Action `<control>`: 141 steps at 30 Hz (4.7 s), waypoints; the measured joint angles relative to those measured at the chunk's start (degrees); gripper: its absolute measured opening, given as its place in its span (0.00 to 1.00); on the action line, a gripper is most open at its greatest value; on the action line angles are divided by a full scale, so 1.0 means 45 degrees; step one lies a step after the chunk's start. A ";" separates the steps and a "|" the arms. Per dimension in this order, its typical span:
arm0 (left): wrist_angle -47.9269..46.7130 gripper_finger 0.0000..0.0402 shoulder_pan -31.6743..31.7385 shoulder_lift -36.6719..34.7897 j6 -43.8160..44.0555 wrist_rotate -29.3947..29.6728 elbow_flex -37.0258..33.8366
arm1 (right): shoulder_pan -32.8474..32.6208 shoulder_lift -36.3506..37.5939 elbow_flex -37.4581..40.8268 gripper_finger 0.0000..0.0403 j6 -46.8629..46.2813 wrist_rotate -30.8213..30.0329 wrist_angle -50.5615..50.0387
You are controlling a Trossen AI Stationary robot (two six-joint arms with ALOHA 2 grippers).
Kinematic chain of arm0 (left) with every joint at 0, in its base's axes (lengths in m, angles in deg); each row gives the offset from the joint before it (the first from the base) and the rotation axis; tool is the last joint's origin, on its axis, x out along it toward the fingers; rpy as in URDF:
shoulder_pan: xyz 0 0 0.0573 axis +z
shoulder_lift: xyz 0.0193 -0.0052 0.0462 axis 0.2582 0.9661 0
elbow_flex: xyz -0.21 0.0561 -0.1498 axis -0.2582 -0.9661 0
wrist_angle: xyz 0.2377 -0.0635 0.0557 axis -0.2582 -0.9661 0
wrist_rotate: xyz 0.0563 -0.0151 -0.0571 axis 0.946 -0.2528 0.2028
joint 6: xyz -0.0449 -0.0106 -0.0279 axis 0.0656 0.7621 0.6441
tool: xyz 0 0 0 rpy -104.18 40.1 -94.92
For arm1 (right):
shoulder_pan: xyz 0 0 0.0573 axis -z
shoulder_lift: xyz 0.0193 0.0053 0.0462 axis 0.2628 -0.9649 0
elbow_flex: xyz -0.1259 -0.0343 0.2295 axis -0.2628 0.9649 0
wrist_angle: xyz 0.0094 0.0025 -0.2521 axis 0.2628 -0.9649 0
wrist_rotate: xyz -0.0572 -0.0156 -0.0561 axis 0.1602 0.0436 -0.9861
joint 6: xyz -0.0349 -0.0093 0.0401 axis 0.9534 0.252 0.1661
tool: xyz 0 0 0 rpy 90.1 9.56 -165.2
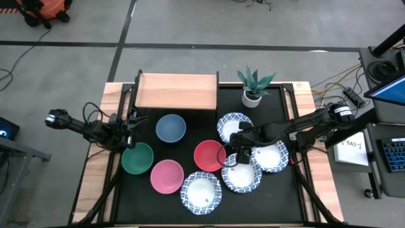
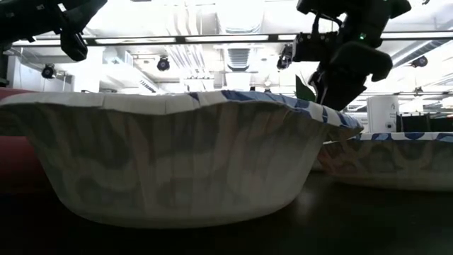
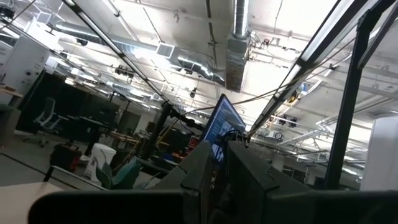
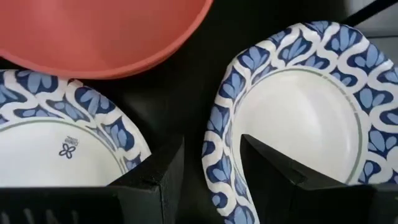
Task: Place and stack bowls onto a shelf
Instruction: Put the top white patterned bowl on the shelf, then put the blue bowl on the shelf
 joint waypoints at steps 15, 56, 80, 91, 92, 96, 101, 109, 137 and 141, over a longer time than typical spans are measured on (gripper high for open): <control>-0.0001 0.09 0.0000 -0.0010 -0.0026 0.0022 0.0000 | 0.0000 -0.1299 0.0544 0.25 -0.0769 -0.0764 0.0537; 0.0363 0.09 -0.0005 -0.0180 -0.0924 0.0017 0.0000 | 0.0241 -0.0563 -0.5645 0.02 0.6693 -0.3808 0.1967; 0.0319 0.09 -0.0005 -0.0174 -0.0919 0.0012 0.0000 | 0.2071 -0.3775 -0.7295 0.25 0.7986 -0.6034 0.2185; 0.0319 0.09 -0.0005 -0.0170 -0.0915 0.0012 0.0000 | 0.2028 -0.3567 -0.7291 0.38 0.5852 -0.6034 0.0950; 0.0315 0.09 0.0000 -0.0170 -0.0915 0.0012 0.0000 | 0.2030 -0.3567 -0.7292 0.38 0.5610 -0.6032 0.0767; 0.0319 0.09 -0.0005 -0.0175 -0.0915 0.0012 0.0000 | 0.2030 -0.3567 -0.7291 0.38 0.5056 -0.6029 0.0394; 0.0422 0.09 0.0000 -0.0180 -0.0959 0.0017 0.0000 | 0.2447 -0.3705 -0.7237 0.38 0.5373 -0.6024 0.1439; 0.0426 0.09 -0.0003 -0.0204 -0.0748 0.0012 0.0000 | 0.2262 -0.3212 -0.7205 0.38 0.5496 -0.6027 0.1366; 0.0407 0.09 0.0000 -0.0199 -0.0450 0.0016 0.0000 | 0.3057 -0.3272 -0.6110 0.02 0.5559 -0.3044 0.1765; 0.0392 0.09 -0.0003 -0.0059 0.0005 0.0012 0.0003 | 0.2405 -0.2750 -0.6092 0.02 0.4690 -0.2701 0.0310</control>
